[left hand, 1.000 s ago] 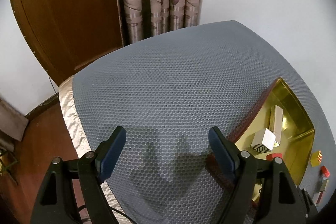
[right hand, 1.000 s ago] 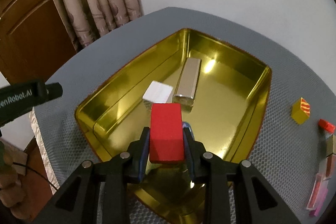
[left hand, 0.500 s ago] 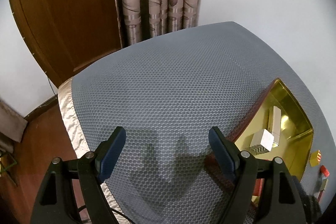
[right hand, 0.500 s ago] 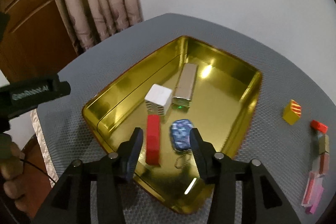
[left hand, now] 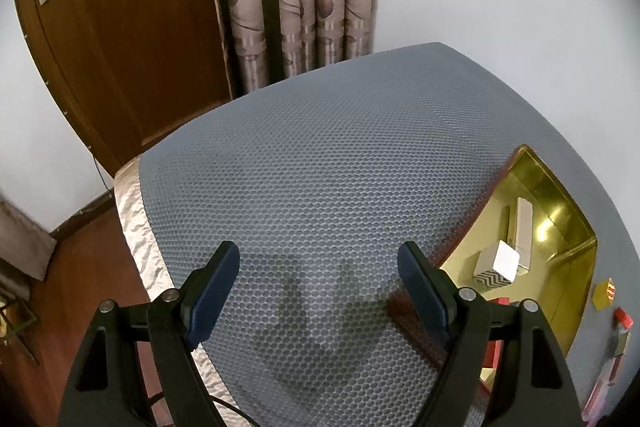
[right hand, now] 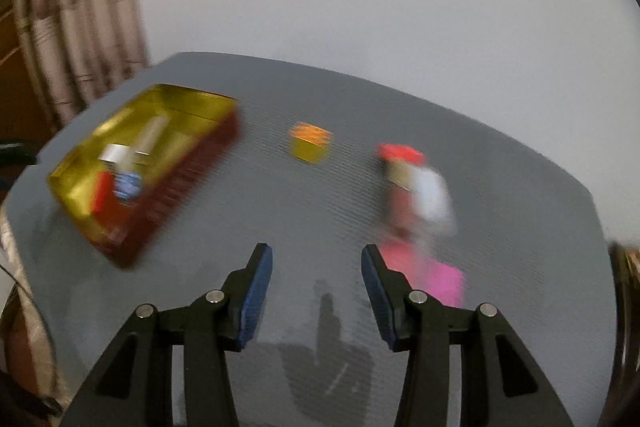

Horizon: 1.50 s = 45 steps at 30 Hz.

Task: Organize rigid objects
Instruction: 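Reach the right gripper to the pink eraser block and grasp it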

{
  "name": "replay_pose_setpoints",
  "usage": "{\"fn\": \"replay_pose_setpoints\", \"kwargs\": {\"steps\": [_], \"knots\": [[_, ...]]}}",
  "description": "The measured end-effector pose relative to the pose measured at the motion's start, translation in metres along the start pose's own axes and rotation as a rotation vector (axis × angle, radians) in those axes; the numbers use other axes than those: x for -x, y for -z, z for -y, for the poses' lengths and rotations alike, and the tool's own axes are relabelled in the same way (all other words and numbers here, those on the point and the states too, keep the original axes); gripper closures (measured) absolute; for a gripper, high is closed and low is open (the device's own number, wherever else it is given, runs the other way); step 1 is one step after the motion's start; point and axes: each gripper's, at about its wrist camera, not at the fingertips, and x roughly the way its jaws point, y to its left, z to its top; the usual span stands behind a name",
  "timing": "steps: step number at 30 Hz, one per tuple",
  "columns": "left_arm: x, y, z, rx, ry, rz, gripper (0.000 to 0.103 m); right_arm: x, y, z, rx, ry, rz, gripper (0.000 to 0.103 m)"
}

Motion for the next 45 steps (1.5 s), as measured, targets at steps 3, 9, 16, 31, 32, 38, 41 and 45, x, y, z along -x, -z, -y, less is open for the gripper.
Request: {"fn": "replay_pose_setpoints", "kwargs": {"steps": [3, 9, 16, 31, 32, 38, 41, 45], "knots": [[0.002, 0.0, 0.003, -0.007, -0.001, 0.01, 0.025, -0.009, 0.018, 0.035, -0.058, 0.051, -0.035, 0.055], [0.001, 0.001, 0.007, -0.018, -0.011, 0.014, 0.024, -0.033, 0.037, 0.062, -0.176, 0.05, -0.098, 0.055], [0.002, 0.001, 0.007, -0.023, -0.018, 0.018, 0.024, -0.059, 0.036, 0.056, -0.187, 0.056, -0.123, 0.055], [0.005, 0.007, 0.018, -0.107, -0.035, 0.049, 0.024, -0.093, 0.024, 0.081, -0.15, 0.092, -0.061, 0.055], [0.006, 0.008, 0.019, -0.115, -0.037, 0.059, 0.024, -0.096, 0.023, 0.081, -0.144, 0.072, -0.056, 0.055], [0.025, 0.017, 0.038, -0.194, -0.055, 0.133, 0.024, -0.1, 0.022, 0.083, -0.126, 0.033, -0.031, 0.065], [0.039, 0.026, 0.059, -0.27, -0.02, 0.155, 0.02, -0.098, 0.025, 0.082, -0.11, 0.02, -0.025, 0.073], [0.055, 0.04, 0.098, -0.382, 0.072, 0.138, 0.02, -0.095, 0.03, 0.085, -0.122, 0.038, -0.016, 0.073]]}}
